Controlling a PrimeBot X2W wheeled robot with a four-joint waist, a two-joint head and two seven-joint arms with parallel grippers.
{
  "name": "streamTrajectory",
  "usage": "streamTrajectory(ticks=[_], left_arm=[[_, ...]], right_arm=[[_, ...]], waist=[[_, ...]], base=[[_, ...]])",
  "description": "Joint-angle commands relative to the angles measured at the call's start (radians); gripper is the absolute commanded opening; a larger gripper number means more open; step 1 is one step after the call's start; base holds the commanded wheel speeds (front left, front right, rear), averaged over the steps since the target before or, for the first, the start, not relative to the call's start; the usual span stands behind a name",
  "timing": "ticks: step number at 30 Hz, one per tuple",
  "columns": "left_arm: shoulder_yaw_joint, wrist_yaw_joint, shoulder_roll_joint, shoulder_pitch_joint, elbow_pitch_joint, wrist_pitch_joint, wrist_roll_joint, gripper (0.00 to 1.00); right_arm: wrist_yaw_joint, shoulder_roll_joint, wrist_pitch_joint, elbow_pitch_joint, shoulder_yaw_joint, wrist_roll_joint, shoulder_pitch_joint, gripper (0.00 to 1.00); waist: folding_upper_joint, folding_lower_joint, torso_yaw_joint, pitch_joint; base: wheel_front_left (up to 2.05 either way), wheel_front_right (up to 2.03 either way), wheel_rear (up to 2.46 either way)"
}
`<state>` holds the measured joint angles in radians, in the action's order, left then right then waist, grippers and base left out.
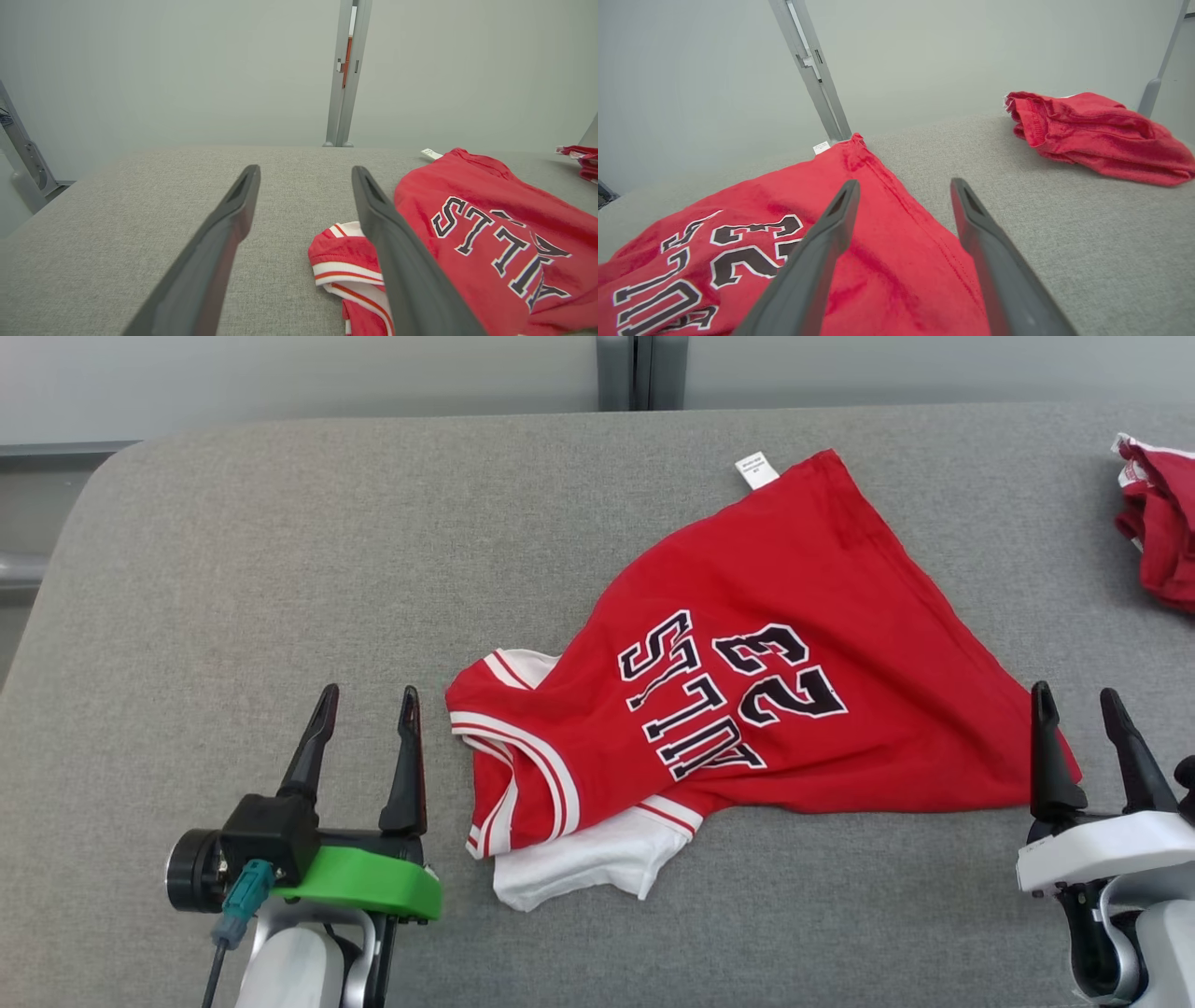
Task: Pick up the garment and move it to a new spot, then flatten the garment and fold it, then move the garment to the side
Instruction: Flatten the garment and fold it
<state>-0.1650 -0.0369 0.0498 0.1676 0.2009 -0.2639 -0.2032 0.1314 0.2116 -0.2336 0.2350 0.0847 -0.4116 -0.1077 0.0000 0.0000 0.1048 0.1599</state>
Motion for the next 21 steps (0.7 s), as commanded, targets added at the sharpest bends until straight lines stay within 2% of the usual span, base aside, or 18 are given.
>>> streamTrajectory(ticks=[1, 13, 21], left_arm=[[0.012, -0.006, 0.002, -0.018, 0.0, 0.0, 0.006, 1.0], [0.106, -0.023, 0.002, -0.059, -0.017, 0.0, 0.045, 1.0], [0.142, -0.033, 0.002, -0.082, -0.023, 0.0, 0.064, 1.0]], right_arm=[[-0.002, -0.002, -0.012, -0.019, -0.002, 0.018, -0.001, 1.0], [-0.002, -0.037, -0.031, -0.207, -0.052, 0.134, 0.017, 1.0], [-0.002, -0.05, -0.031, -0.283, -0.096, 0.184, 0.064, 1.0]], waist=[[0.0, 0.0, -0.007, -0.016], [0.0, 0.0, -0.044, -0.057], [0.0, 0.0, -0.05, -0.081]], base=[[0.0, 0.0, 0.0], [0.0, 0.0, 0.0], [0.0, 0.0, 0.0]])
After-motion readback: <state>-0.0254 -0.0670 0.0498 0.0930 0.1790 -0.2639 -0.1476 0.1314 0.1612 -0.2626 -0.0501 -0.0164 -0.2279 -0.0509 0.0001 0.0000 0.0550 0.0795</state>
